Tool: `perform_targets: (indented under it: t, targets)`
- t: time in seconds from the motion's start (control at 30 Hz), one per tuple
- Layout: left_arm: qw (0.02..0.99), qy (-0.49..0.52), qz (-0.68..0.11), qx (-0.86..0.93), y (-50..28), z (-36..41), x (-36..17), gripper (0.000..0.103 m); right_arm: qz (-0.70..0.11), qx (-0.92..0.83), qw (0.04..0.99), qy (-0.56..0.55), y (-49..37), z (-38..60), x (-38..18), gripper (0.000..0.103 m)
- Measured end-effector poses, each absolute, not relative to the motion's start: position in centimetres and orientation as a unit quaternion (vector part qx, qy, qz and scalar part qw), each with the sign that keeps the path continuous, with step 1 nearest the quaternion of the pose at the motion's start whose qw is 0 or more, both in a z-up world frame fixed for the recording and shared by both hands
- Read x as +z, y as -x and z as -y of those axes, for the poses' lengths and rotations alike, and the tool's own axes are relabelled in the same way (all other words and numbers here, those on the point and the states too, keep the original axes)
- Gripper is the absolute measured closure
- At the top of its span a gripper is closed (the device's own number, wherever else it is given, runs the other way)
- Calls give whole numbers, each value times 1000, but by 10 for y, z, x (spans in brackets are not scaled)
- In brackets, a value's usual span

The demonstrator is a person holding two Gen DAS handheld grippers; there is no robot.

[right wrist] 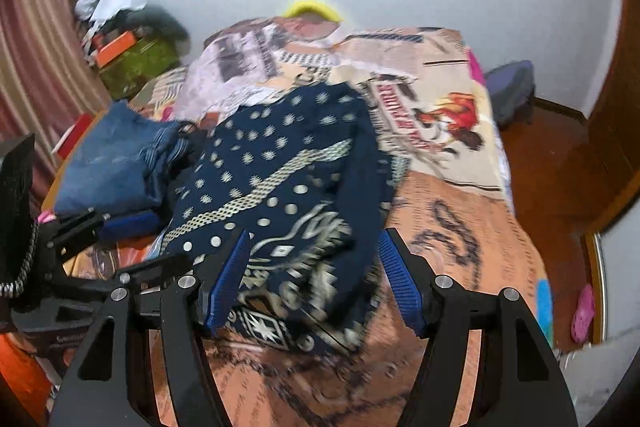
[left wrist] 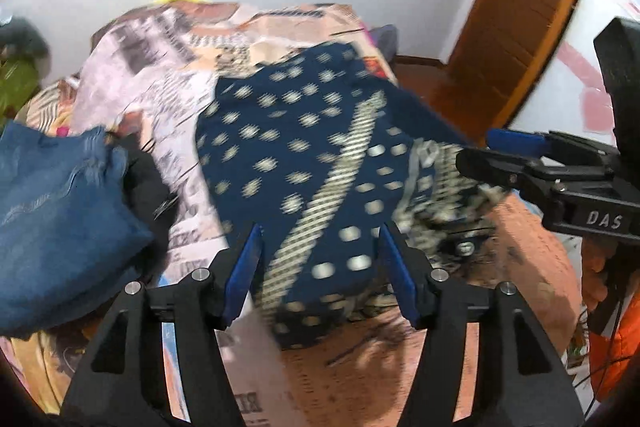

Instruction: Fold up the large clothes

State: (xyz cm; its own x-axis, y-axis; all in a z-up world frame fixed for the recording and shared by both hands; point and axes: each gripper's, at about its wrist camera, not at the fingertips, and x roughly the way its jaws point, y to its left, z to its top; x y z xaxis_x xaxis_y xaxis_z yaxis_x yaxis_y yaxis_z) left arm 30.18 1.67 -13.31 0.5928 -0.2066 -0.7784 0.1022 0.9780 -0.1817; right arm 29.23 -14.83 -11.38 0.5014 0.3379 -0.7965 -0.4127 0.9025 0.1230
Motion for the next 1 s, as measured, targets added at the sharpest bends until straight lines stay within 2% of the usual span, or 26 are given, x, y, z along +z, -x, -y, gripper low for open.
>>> perform_targets:
  t: [0.1,0.23,0.3,0.37,0.63,1.0]
  targets:
    - [880,68,-461,-94,-302,-24,-152,40,-471,195,859,47,-297,148,-134,40]
    - [879,74,-464,-78,-294,-25,-172,20,-493,190,848,47,-297,163,-156,39]
    - [872,94,-473,-82,-291,-27,-184,20,-498,187,846,31,-296,175,-162,30]
    - [869,106,-476,-84,-286,-28,-189,20,-501,190,844,10,-292,189,-165,28]
    - [864,6,-501,-47,-266,-20,-197,20,-503,191,843,24,-284,195,-150,28]
    - [907,53,-417,2,-279,-66,-126,20,-458,229,858,38,-306,156,-114,26]
